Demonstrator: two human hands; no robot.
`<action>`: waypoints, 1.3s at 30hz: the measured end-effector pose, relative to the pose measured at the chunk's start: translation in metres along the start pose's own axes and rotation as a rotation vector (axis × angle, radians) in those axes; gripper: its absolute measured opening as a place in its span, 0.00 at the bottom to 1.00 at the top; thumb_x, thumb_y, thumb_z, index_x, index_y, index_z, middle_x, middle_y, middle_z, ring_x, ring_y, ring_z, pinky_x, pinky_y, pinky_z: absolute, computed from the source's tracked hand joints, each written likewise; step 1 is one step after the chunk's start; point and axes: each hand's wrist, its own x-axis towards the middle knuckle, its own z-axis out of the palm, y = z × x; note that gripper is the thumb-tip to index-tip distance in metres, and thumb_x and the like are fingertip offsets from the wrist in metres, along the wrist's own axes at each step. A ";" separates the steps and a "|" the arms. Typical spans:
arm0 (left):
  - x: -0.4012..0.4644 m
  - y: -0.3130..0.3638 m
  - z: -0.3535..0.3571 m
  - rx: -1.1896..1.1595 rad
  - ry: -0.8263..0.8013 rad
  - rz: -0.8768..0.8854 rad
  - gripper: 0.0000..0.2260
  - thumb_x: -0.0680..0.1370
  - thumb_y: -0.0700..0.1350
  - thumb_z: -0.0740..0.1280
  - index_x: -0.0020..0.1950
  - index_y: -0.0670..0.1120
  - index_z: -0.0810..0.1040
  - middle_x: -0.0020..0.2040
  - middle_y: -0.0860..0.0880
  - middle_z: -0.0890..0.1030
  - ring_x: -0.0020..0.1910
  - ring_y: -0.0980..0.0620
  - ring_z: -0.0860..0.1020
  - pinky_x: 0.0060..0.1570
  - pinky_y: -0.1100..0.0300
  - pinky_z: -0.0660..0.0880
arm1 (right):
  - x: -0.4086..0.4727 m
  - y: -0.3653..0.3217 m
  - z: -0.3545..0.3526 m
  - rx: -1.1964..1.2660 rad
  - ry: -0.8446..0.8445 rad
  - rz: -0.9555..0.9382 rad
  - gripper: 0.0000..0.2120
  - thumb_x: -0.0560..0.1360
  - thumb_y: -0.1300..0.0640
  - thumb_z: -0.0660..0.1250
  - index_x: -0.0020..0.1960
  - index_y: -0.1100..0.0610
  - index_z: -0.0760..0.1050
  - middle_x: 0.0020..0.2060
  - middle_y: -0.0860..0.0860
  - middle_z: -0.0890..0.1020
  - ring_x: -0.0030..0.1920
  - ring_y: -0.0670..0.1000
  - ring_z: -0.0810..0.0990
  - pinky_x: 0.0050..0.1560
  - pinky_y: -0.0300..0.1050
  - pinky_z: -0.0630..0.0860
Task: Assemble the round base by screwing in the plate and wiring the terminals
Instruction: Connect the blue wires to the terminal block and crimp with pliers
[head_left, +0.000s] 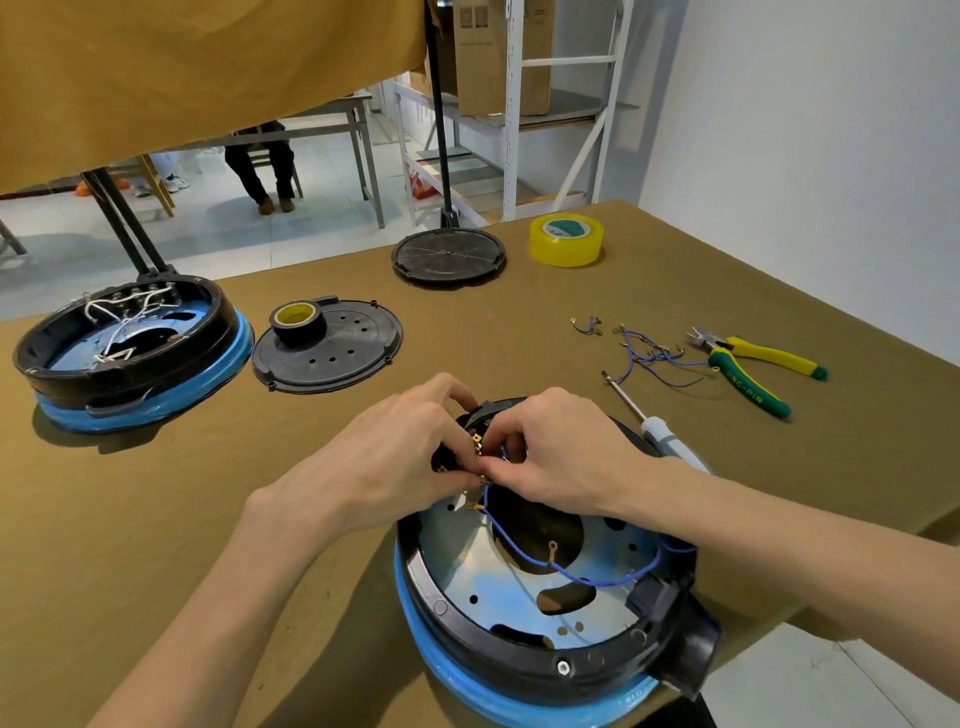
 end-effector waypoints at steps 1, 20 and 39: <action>0.000 0.000 0.000 0.002 -0.002 -0.001 0.01 0.76 0.56 0.75 0.46 0.63 0.86 0.67 0.62 0.68 0.59 0.58 0.74 0.57 0.53 0.77 | 0.000 -0.001 0.000 -0.021 -0.001 -0.019 0.09 0.76 0.44 0.70 0.49 0.46 0.86 0.35 0.45 0.83 0.38 0.49 0.79 0.38 0.46 0.77; 0.003 -0.016 0.005 -0.373 0.141 -0.018 0.04 0.77 0.49 0.73 0.49 0.59 0.81 0.58 0.63 0.81 0.59 0.67 0.78 0.64 0.55 0.76 | -0.007 0.002 0.002 0.165 0.000 -0.009 0.07 0.74 0.54 0.72 0.38 0.54 0.81 0.29 0.45 0.79 0.31 0.47 0.77 0.36 0.47 0.77; 0.006 -0.023 0.011 -0.393 0.103 -0.062 0.16 0.76 0.51 0.75 0.63 0.55 0.79 0.55 0.61 0.84 0.56 0.65 0.81 0.61 0.60 0.79 | -0.008 -0.001 0.005 0.042 0.006 -0.034 0.11 0.77 0.53 0.69 0.39 0.56 0.82 0.31 0.50 0.81 0.32 0.52 0.77 0.38 0.52 0.79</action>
